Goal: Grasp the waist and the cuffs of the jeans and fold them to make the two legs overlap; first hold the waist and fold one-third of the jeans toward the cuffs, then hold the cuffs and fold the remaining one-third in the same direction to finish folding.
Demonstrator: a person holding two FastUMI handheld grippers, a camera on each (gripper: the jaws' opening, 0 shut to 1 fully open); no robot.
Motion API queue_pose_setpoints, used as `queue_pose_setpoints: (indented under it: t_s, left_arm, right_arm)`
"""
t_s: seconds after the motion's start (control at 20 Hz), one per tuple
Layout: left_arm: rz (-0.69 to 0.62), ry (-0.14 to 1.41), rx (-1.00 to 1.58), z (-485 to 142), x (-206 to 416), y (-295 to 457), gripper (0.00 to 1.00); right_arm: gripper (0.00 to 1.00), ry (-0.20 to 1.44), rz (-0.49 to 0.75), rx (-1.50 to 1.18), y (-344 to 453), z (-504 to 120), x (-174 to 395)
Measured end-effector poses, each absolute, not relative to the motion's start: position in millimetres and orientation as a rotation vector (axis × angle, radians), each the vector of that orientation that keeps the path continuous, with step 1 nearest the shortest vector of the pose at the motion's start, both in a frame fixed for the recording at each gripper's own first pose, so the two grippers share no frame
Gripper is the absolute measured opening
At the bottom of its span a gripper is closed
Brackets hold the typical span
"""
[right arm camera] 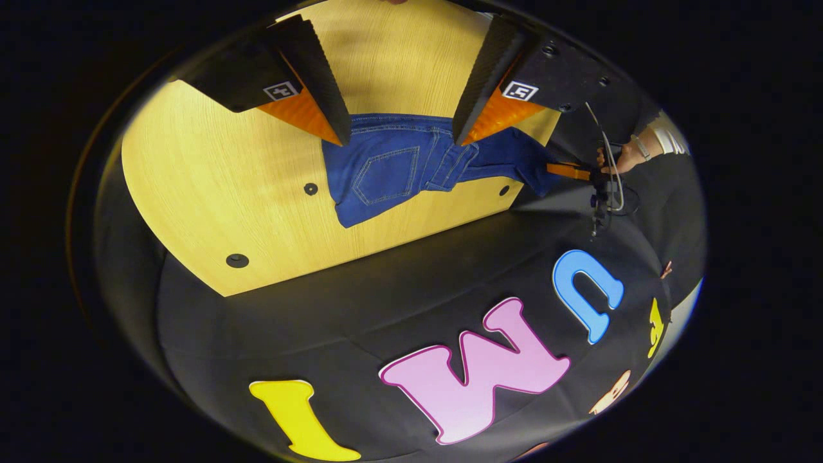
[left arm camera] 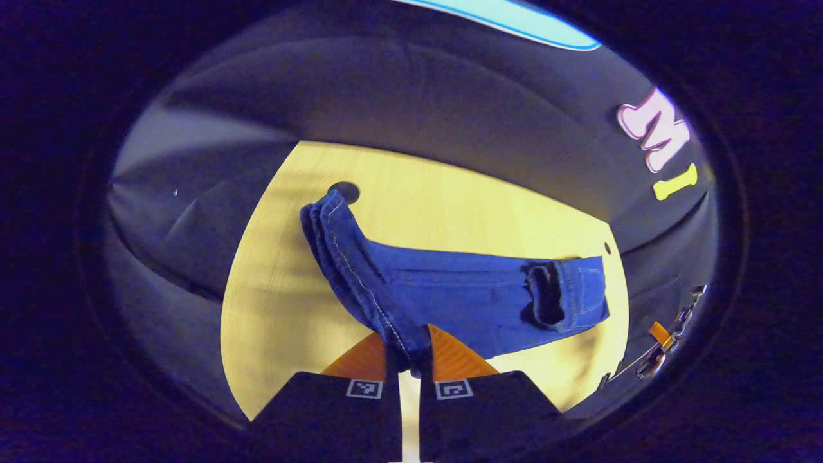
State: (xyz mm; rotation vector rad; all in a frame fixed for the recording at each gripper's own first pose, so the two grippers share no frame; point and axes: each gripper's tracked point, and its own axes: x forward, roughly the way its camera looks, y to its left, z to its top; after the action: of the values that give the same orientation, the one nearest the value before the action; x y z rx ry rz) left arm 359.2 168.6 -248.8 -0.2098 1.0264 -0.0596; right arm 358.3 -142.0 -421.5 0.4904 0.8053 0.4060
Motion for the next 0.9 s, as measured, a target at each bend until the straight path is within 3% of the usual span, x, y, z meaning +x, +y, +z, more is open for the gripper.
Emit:
queue_pose_setpoints:
  t_s: [0.2, 0.35, 0.5, 0.65, 0.9]
  left_arm:
    - [-0.232, 0.922, -0.081, -172.9, 388.4, 81.4, 0.15]
    - [-0.365, 0.869, -0.012, -170.8, 399.2, -28.6, 0.15]
    - [-0.448, 0.923, 0.005, -219.1, 401.9, -124.0, 0.15]
    - [-0.49, 1.014, 0.083, -292.7, 397.9, -168.6, 0.16]
    - [-0.362, 1.148, 0.163, -384.4, 380.4, -184.3, 0.19]
  right_arm:
    - [0.98, 0.792, 0.418, 0.493, -152.0, -415.7, 362.3]
    - [0.98, 0.768, 0.425, 0.497, -162.3, -408.2, 362.7]
    - [0.98, 0.757, 0.428, 0.46, -178.2, -408.3, 359.0]
    - [0.98, 0.767, 0.423, 0.453, -195.3, -412.9, 353.5]
    - [0.98, 0.785, 0.44, 0.43, -215.9, -426.7, 350.3]
